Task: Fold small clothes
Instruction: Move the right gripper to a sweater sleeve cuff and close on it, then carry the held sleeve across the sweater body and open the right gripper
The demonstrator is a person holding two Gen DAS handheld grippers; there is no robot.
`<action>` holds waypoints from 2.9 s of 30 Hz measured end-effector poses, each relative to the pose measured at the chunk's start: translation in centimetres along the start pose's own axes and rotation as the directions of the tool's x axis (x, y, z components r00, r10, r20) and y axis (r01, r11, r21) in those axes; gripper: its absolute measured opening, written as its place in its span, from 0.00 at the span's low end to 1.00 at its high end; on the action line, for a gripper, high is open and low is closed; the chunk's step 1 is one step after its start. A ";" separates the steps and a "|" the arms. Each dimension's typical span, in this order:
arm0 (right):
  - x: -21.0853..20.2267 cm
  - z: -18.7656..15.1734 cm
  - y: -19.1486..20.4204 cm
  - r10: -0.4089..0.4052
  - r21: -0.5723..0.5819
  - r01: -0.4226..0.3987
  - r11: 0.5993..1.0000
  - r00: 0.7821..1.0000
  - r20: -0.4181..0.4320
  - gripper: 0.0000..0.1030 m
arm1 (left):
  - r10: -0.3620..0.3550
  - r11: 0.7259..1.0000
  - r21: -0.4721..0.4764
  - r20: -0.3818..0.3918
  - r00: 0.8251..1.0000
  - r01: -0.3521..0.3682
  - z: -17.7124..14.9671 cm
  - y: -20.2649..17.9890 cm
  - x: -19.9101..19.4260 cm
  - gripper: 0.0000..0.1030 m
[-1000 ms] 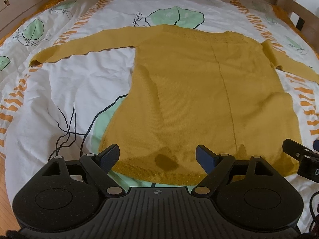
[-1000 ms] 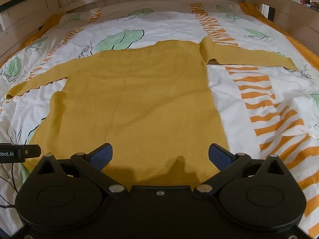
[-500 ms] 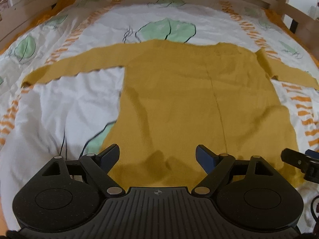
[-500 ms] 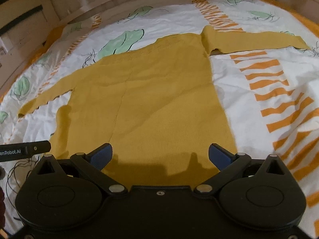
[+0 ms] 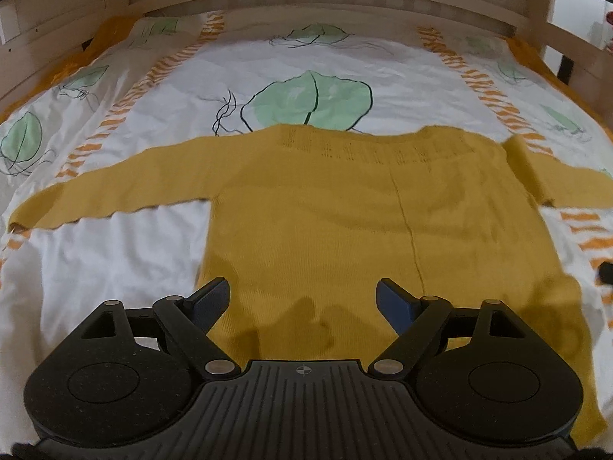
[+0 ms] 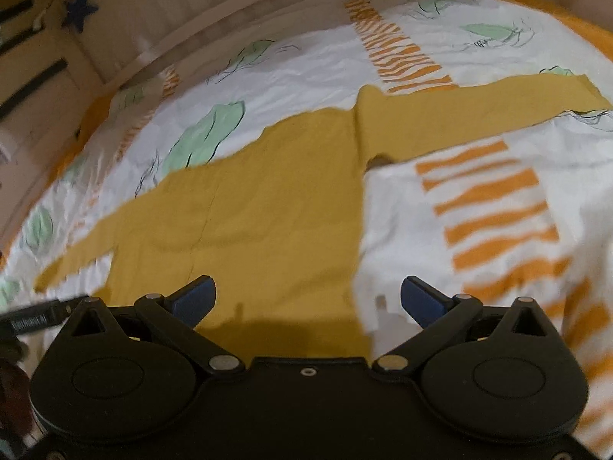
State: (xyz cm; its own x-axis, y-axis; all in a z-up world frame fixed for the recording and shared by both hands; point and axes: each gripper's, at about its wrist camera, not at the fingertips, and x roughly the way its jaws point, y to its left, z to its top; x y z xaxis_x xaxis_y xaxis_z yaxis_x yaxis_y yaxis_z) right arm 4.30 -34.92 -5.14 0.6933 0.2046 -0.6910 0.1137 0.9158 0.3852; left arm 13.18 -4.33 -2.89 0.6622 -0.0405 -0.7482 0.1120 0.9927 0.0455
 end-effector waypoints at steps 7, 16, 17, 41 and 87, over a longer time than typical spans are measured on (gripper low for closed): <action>1.5 6.6 -6.9 -0.131 0.045 0.129 0.991 0.991 0.034 1.00 | 0.024 1.000 -0.014 0.009 1.000 -0.024 2.2 -0.5 4.1 0.81; 3.1 12.8 -16.2 -0.331 0.206 0.312 0.927 0.942 0.063 1.00 | 0.033 0.999 -0.026 0.010 0.999 -0.033 3.4 -1.2 9.2 0.81; 3.3 13.2 -17.0 -0.349 0.222 0.328 0.918 0.935 0.063 1.00 | 0.031 0.999 -0.025 0.010 0.999 -0.031 3.4 -1.3 9.6 0.81; 5.3 15.5 -27.4 -0.387 0.499 0.276 0.821 0.913 0.132 0.13 | 0.022 0.999 -0.023 -0.015 1.000 -0.023 2.3 -1.1 13.5 1.00; 7.8 4.5 17.7 0.229 -0.270 -0.218 0.938 0.973 0.011 0.76 | -0.116 0.969 -0.222 -0.009 0.993 0.111 0.3 11.7 4.4 0.98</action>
State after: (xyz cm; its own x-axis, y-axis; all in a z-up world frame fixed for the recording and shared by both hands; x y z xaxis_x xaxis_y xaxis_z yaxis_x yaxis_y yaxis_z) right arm 14.90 -18.70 -0.99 0.7088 0.4051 -0.5775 -0.2367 0.9078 0.3463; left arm 17.62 7.04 -5.51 0.6384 -0.1540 -0.7542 0.0177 0.9825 -0.1856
